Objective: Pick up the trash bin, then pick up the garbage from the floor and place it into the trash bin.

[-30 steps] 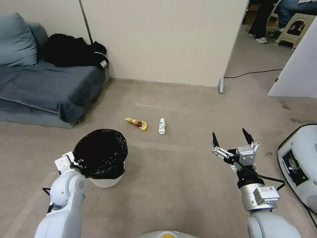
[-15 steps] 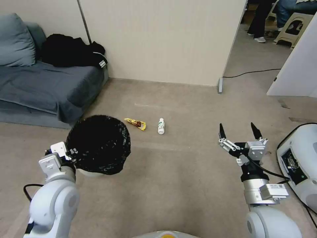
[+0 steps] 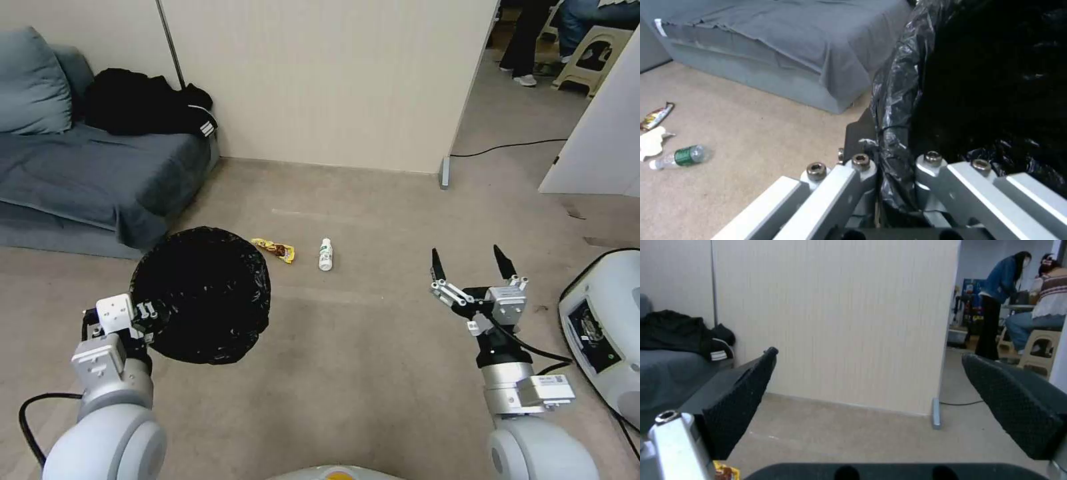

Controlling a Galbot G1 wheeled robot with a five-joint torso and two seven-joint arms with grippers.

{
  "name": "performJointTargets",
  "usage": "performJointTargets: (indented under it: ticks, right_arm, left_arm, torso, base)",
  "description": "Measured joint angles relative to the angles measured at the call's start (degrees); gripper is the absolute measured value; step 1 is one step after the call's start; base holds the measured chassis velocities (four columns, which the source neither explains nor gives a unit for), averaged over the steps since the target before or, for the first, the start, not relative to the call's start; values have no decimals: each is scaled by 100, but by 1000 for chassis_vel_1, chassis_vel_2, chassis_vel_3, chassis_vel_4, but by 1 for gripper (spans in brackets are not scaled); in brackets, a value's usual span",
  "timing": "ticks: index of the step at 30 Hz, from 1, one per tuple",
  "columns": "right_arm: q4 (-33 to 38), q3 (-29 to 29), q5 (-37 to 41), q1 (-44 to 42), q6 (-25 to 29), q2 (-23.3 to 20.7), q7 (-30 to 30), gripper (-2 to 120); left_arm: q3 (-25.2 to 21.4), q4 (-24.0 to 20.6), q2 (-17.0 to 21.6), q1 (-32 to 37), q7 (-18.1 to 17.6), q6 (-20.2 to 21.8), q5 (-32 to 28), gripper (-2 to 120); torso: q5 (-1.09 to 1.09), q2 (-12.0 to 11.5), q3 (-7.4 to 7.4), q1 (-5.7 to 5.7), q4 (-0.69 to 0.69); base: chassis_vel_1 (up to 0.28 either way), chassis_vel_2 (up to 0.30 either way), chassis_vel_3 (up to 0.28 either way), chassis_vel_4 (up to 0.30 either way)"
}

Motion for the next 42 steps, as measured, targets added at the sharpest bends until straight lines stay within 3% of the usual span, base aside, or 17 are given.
performJointTargets:
  ticks: [3, 11, 27, 42]
  right_arm:
    - [-29, -74, -89, -13, 2, 70, -20, 100]
    - [-54, -82, -182, -85, 25, 110, -172, 100]
    - [-94, -52, -260, -130, 81, 115, -343, 100]
    - [-164, -87, -277, -108, 57, 104, -297, 100]
  left_arm:
    - [99, 58, -146, 280, 126, -430, 355, 3]
    - [182, 141, -217, 389, 102, -661, 475, 3]
    - [520, 257, -211, 292, -7, -678, 482, 2]
    - [418, 239, -261, 279, 19, -670, 516, 2]
  torso:
    - [0, 0, 0, 0, 0]
    - [0, 0, 0, 0, -1]
    - [1, 0, 0, -1, -1]
    - [0, 1, 0, -1, -1]
  base:
    - [0, 0, 0, 0]
    - [0, 0, 0, 0]
    - [-32, 33, 35, -30]
    - [-245, 229, 233, -236]
